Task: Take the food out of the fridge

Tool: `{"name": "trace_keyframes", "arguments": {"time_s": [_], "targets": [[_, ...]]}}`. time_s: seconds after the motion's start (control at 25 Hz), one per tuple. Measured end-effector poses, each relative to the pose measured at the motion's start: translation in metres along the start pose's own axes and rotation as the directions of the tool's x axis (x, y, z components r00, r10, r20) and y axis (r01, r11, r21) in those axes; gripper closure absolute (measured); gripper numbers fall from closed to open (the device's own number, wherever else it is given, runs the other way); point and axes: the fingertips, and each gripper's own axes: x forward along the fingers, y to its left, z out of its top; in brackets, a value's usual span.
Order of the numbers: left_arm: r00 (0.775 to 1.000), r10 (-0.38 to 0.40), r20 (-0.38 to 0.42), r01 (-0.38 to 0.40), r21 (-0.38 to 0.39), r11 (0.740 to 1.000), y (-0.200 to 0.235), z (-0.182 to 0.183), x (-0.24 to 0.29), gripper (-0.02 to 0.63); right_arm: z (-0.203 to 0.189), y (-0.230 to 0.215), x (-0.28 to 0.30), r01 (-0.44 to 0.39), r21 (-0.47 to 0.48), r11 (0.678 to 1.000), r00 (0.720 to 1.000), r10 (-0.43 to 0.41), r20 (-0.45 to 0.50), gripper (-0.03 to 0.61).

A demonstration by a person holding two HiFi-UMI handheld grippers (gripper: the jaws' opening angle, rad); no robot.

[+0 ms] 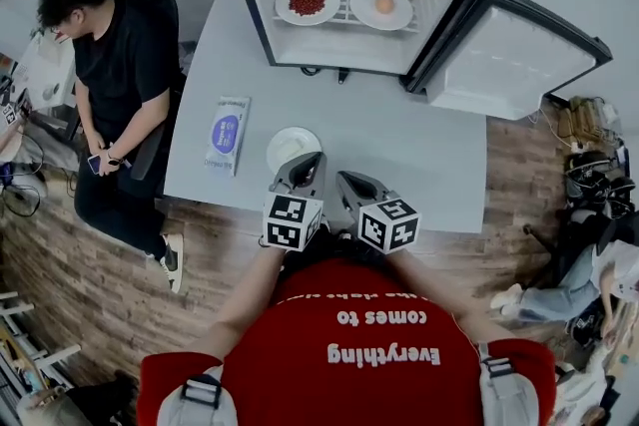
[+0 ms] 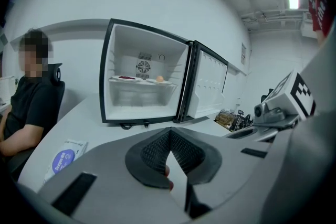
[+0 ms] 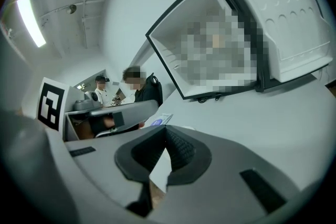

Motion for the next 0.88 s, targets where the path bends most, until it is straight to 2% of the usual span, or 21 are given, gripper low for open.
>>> {"name": "trace_keyframes", "arguments": {"time_s": [0.28,0.48,0.64,0.76,0.88], "targets": [[0.997,-0.062,0.050,0.060,0.028,0.998,-0.007,0.044,0.032,0.615,0.049,-0.025,-0.002,0.037,0.065,0.997,0.992,-0.044,0.119,0.566],[0.986,-0.117,0.115,0.111,0.057,0.992,-0.016,0.090,0.057,0.615,0.090,-0.049,-0.005,0.075,0.118,0.990,0.972,-0.099,0.211,0.566],[0.983,-0.128,0.129,0.120,0.062,0.991,-0.015,0.109,0.078,0.615,0.117,-0.064,-0.002,0.095,0.149,0.984,0.959,-0.131,0.252,0.566],[0.984,-0.124,0.131,0.118,0.054,0.992,-0.011,0.117,0.090,0.615,0.133,-0.072,0.004,0.081,0.173,0.982,0.955,-0.126,0.270,0.566],[0.984,-0.123,0.132,0.118,0.046,0.992,-0.006,0.121,0.096,0.615,0.153,-0.079,0.012,0.013,0.234,0.972,0.949,-0.086,0.303,0.566]]}}
